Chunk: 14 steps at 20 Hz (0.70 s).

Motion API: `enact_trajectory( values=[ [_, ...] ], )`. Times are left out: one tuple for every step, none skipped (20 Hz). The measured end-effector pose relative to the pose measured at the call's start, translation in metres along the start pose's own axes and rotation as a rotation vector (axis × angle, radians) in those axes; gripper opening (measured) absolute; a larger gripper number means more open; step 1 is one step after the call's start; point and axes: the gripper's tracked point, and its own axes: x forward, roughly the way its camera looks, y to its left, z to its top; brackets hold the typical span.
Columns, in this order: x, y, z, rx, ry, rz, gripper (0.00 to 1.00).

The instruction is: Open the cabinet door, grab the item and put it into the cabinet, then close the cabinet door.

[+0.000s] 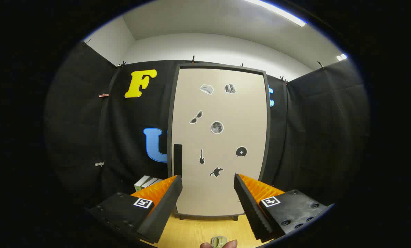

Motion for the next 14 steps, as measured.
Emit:
enact_trajectory(
  values=[
    [0.0008,0.0006,0.0005,-0.001,-0.001,-0.002,0.98],
    [0.0012,0.0023,-0.0007,-0.007,-0.002,-0.001,0.98],
    [0.0009,0.0027,-0.0015,-0.012,-0.002,-0.001,0.98],
    [0.0006,0.0037,-0.0009,-0.013,-0.004,-0.002,0.97],
    [0.0009,0.0047,-0.0015,-0.011,-0.005,0.000,0.98],
    [0.0006,0.0059,-0.0007,-0.008,-0.006,0.001,0.98],
    [0.0002,0.0067,-0.0002,-0.007,-0.005,0.001,0.98],
    [0.0008,0.0060,-0.0015,-0.006,-0.003,-0.001,0.97],
    [0.0012,0.0058,-0.0017,-0.003,-0.002,-0.002,0.98],
    [0.0005,0.0057,-0.0015,0.002,0.000,-0.004,0.98],
    [0.0004,0.0057,-0.0017,0.008,0.001,-0.004,0.98],
    [0.0003,0.0067,-0.0011,0.010,0.001,-0.005,0.98],
    [0.0001,0.0065,-0.0006,0.008,0.000,-0.009,0.98],
    [0.0003,0.0053,-0.0014,0.002,0.000,-0.015,0.98]
  ],
)
